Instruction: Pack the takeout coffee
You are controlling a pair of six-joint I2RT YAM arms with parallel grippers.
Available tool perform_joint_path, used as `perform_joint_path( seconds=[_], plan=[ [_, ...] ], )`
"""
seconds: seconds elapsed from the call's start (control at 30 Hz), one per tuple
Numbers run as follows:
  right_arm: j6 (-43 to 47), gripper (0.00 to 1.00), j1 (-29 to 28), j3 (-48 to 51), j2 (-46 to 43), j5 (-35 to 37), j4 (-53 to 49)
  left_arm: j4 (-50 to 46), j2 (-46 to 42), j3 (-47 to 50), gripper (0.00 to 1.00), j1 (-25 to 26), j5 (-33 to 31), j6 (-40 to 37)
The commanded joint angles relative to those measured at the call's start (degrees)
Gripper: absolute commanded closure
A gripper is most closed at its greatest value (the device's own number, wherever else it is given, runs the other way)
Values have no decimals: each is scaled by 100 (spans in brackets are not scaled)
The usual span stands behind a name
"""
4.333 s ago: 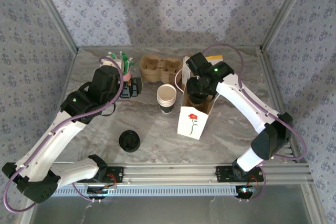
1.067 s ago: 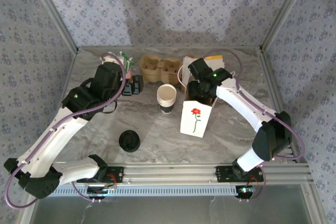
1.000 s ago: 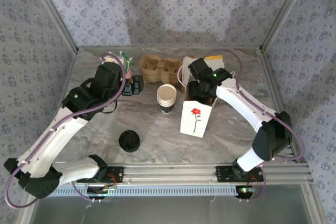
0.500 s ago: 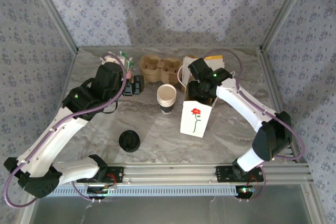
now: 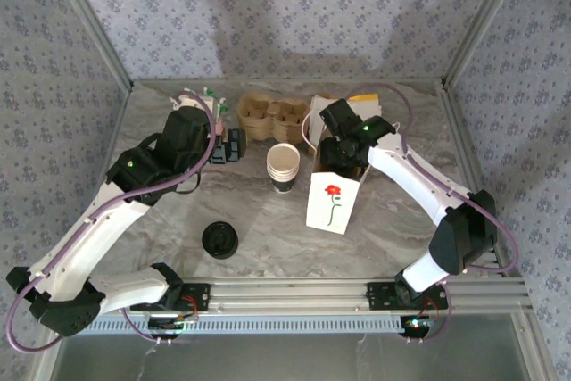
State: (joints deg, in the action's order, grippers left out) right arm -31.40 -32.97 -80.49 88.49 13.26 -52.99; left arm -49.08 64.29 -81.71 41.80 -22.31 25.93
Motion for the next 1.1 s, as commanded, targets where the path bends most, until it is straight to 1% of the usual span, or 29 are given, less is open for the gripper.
perform_joint_path(
  seconds=[0.0, 1.07],
  plan=[
    [64, 31, 54, 90, -121, -16, -238, -40, 38, -253, 0, 45, -116, -97],
    [77, 31, 86, 89, -164, -25, -247, -23, 109, -331, 0, 113, -143, -123]
  ],
)
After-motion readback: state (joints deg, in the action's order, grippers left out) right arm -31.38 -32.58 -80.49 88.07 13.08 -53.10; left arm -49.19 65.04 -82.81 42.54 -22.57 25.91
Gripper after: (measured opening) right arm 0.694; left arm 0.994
